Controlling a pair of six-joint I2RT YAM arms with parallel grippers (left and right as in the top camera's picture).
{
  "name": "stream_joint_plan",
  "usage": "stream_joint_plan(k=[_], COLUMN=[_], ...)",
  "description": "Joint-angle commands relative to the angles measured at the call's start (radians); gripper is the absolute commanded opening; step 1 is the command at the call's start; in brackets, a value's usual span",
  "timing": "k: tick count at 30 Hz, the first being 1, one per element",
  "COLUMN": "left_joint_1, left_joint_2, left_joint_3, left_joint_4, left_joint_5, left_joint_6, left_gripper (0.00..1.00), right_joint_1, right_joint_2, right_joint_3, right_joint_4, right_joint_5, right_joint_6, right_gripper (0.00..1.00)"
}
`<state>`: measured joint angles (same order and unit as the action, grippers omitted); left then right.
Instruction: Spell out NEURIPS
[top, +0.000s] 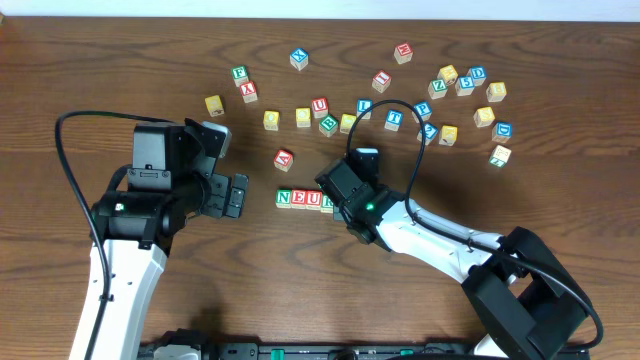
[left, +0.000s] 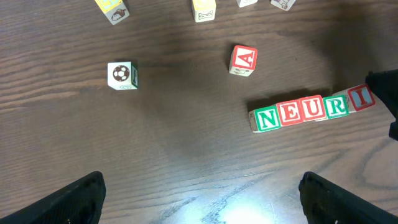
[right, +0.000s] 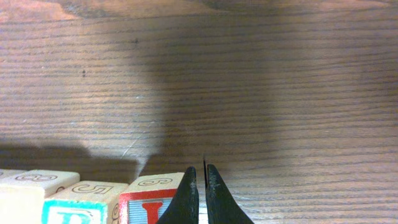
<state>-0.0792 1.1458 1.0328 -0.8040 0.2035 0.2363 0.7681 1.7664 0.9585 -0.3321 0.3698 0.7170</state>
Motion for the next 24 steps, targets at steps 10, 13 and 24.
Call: stream_joint_plan(k=[10,13,24], left_joint_1=[0.004,0.004,0.004], left_joint_2=[-0.001,-0.001,-0.001], left_joint_3=[0.027,0.027,0.027], left_joint_4=[0.000,0.000,0.000], left_joint_5=[-0.010,-0.010,-0.010], left_joint_6=[0.006,0.006,0.006], left_gripper=[0.98,0.98,0.98], right_joint_1=[0.017,0.017,0.017], right_joint_2=[0.006,0.006,0.006], right_joint_3=[-0.006,-0.006,-0.006], right_joint_4=[0.000,0.000,-0.008], right_joint_5=[-0.014,-0.014,-0.034], right_joint_6=[-0.019,-0.019,0.013], right_gripper=[0.01,0.01,0.01])
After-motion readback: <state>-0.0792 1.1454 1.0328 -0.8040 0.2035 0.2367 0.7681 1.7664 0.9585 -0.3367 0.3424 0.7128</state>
